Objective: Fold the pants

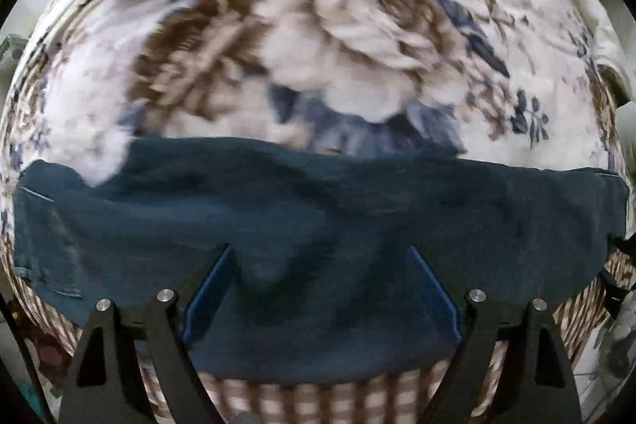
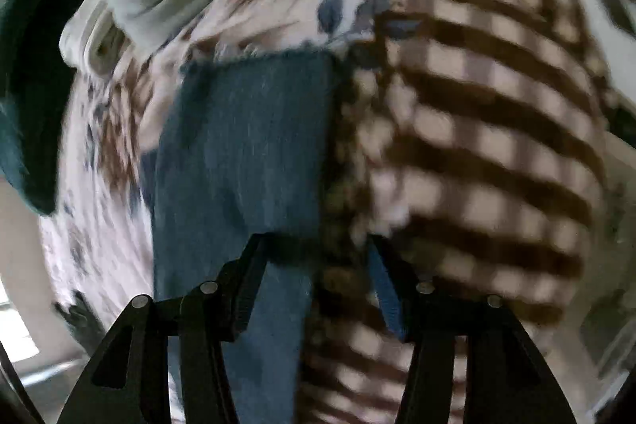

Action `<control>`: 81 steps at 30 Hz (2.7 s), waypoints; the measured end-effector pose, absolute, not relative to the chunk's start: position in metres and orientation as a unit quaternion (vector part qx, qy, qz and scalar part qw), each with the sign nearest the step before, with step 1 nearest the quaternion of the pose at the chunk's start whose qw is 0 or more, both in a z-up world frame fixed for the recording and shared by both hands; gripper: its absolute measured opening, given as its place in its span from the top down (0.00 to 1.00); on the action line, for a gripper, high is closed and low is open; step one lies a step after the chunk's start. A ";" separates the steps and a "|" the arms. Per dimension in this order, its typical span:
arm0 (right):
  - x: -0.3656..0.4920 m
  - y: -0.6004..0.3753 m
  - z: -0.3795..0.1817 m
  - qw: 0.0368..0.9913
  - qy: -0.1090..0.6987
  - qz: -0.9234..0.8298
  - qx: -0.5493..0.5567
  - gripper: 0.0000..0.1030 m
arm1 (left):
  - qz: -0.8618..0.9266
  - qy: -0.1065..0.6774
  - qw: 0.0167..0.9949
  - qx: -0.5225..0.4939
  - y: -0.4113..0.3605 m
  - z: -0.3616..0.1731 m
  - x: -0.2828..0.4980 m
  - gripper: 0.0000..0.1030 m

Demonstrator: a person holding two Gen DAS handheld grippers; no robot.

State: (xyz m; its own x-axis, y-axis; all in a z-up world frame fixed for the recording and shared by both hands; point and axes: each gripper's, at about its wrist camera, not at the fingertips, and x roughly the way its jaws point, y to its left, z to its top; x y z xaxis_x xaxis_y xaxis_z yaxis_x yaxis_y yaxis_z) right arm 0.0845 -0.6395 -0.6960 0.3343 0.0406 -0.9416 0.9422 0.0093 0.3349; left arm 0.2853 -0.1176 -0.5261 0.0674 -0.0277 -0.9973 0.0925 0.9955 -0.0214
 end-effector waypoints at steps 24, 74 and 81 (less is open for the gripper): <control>0.147 -0.721 -0.689 0.620 0.532 -0.377 0.436 0.92 | -0.037 0.655 0.752 0.056 -0.199 -0.520 0.316 0.16; 0.511 -0.191 -0.716 0.515 0.798 0.234 0.209 0.36 | 0.127 0.691 0.702 -0.115 0.146 -0.507 0.332 0.16; 0.485 -0.181 -0.701 0.546 0.766 0.279 0.193 0.92 | 0.116 0.685 0.707 -0.129 0.130 -0.504 0.368 0.16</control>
State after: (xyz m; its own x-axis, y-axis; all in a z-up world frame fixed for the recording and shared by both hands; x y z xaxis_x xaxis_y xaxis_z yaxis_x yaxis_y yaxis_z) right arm 0.4850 -0.1812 -0.7012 -0.3305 0.5997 -0.7288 -0.0095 0.7700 0.6379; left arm 0.3680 0.1301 -0.5041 0.0334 -0.0128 -0.9994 -0.3406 0.9399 -0.0234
